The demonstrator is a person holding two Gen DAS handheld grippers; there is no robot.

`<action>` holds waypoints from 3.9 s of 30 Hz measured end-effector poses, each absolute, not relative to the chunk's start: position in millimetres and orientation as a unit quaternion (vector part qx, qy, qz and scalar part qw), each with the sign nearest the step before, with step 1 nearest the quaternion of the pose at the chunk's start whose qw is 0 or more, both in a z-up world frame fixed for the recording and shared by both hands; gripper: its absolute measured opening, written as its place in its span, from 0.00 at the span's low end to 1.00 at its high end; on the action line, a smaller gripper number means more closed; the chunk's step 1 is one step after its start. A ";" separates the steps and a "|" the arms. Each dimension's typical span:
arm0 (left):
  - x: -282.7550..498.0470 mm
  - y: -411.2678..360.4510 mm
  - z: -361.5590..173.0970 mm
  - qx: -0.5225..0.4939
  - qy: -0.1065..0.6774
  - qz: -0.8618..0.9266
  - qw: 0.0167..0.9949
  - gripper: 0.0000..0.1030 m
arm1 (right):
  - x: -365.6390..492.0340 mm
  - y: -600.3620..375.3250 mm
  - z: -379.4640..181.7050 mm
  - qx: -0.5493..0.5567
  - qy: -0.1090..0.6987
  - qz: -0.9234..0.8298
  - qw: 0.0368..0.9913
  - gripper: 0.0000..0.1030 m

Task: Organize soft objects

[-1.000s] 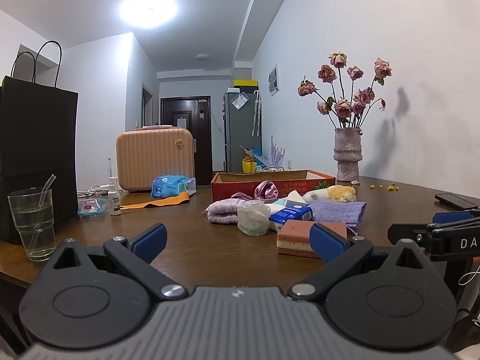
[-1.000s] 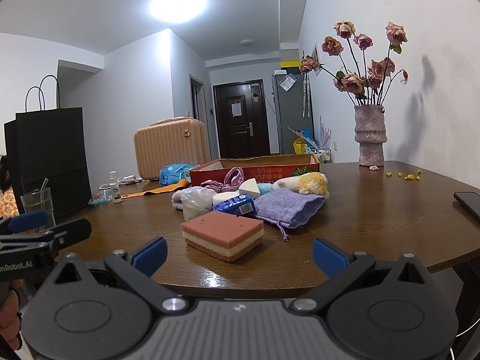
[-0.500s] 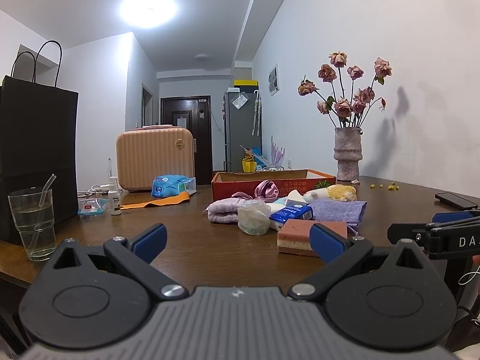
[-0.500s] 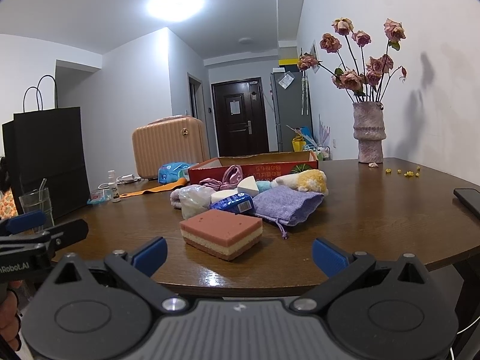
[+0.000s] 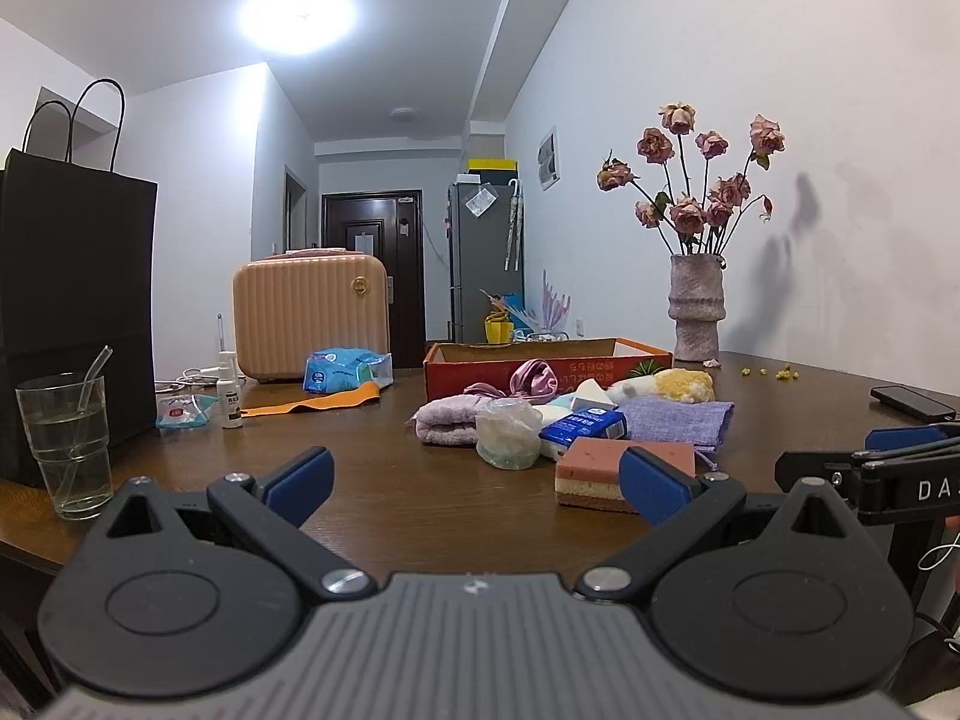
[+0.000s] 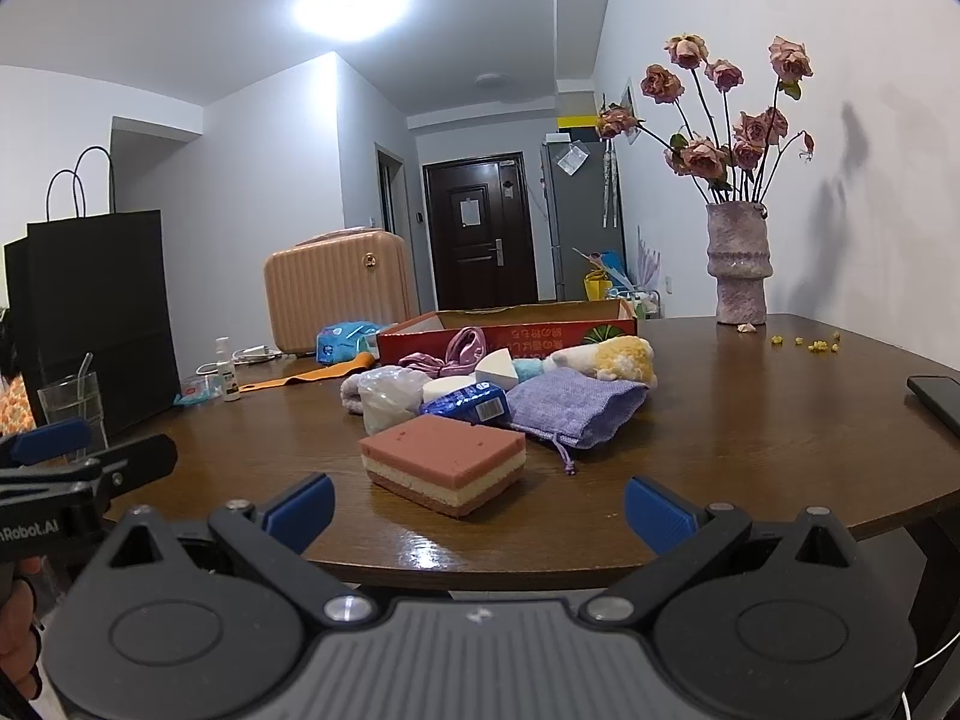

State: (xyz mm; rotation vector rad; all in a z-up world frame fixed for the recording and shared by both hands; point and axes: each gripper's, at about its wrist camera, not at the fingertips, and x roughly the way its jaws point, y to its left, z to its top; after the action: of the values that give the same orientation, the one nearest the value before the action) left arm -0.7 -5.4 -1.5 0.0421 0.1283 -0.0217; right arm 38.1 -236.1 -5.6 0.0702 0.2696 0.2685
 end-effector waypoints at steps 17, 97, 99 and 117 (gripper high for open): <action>-0.8 -5.4 -2.2 0.022 0.064 -0.009 0.998 1.00 | 39.7 -236.6 -7.7 0.034 0.140 0.135 0.980 1.00; 634.2 38.8 31.7 -0.075 0.360 -0.097 0.925 0.42 | 698.2 -134.9 16.2 0.149 0.419 0.160 0.881 0.20; 629.5 41.2 30.5 -0.089 0.364 -0.100 0.922 0.44 | 699.7 -132.6 13.3 0.154 0.409 0.171 0.883 0.20; 501.4 47.4 154.7 -0.037 0.288 -0.068 0.955 0.65 | 550.4 -251.5 162.0 0.019 0.314 0.144 0.938 0.49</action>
State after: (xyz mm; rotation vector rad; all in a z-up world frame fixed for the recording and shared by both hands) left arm 501.4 47.4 154.7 -0.0749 0.5844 -0.1380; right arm 550.4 -251.5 162.0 0.0387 0.6413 0.2946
